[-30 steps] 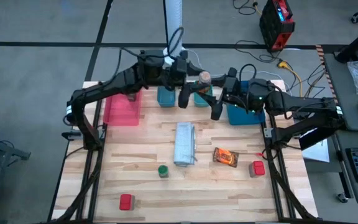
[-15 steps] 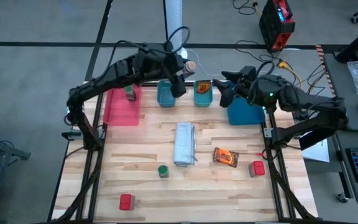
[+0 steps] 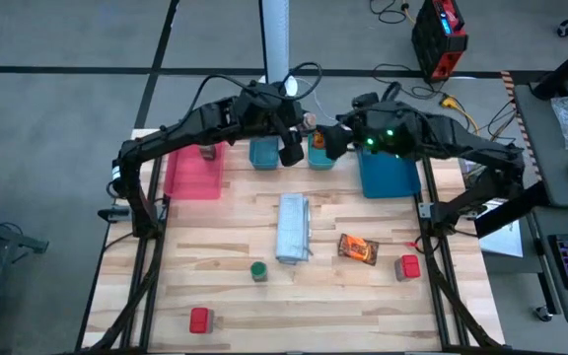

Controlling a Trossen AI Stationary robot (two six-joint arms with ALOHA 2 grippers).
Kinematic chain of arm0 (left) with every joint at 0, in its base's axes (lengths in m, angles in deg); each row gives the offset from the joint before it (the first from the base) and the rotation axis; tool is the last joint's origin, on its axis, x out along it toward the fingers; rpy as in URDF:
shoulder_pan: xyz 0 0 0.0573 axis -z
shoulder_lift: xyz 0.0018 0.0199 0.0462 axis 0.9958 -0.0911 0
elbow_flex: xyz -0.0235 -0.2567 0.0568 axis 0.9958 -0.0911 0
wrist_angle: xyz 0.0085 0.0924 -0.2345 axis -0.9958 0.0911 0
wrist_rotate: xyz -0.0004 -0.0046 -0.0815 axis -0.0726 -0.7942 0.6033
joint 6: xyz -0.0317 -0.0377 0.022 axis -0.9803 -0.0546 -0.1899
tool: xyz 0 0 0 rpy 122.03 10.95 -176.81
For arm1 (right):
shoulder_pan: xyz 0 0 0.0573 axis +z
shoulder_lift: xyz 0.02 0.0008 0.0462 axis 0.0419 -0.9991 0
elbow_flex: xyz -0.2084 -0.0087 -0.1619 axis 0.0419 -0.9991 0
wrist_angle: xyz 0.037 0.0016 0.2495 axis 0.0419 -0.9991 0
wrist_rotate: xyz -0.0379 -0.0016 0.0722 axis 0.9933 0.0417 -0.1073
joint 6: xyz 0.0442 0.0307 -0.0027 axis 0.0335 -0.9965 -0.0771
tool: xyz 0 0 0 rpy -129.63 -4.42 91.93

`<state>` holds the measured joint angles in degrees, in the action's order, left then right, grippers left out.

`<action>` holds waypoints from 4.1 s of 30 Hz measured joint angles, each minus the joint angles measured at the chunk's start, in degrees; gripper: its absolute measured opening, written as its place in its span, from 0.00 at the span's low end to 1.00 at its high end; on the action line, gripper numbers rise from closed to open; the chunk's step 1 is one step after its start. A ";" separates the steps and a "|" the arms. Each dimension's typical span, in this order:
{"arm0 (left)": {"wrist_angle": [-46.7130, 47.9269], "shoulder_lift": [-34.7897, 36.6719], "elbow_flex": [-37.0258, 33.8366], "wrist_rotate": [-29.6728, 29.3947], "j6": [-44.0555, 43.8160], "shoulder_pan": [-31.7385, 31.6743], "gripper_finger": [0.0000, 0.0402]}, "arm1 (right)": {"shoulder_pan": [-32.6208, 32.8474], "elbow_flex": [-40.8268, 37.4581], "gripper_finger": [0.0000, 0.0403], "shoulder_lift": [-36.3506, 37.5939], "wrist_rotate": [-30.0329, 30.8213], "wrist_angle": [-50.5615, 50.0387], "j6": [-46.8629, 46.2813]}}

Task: Sort spices by type
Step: Put the brown seasoning bottle into the blue bin

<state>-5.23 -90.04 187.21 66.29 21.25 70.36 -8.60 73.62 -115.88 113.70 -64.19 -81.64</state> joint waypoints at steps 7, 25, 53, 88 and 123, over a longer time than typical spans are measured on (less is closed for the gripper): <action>0.00 -0.25 -0.14 0.00 -0.88 0.02 0.43 | -4.81 13.44 0.86 -8.01 -9.79 -9.64 -4.02; 2.42 -0.27 -0.26 -0.20 -1.44 1.13 0.43 | -9.79 25.84 0.76 -19.57 -22.29 -19.24 -5.10; 3.56 0.39 -0.13 -3.27 -4.45 1.42 0.55 | -13.67 26.17 0.40 -17.62 -21.90 -25.59 -2.64; 24.77 16.61 -0.28 -11.23 -22.27 0.92 0.61 | -47.91 -17.91 0.40 -5.72 -37.41 -25.05 22.60; -3.18 37.59 -30.27 -8.66 -34.45 6.25 0.61 | -48.55 -46.73 0.40 -0.73 -34.41 -3.08 14.03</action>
<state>-8.41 -52.45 156.94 57.63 -13.20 76.61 -57.15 26.89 -116.62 79.29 -67.27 -67.61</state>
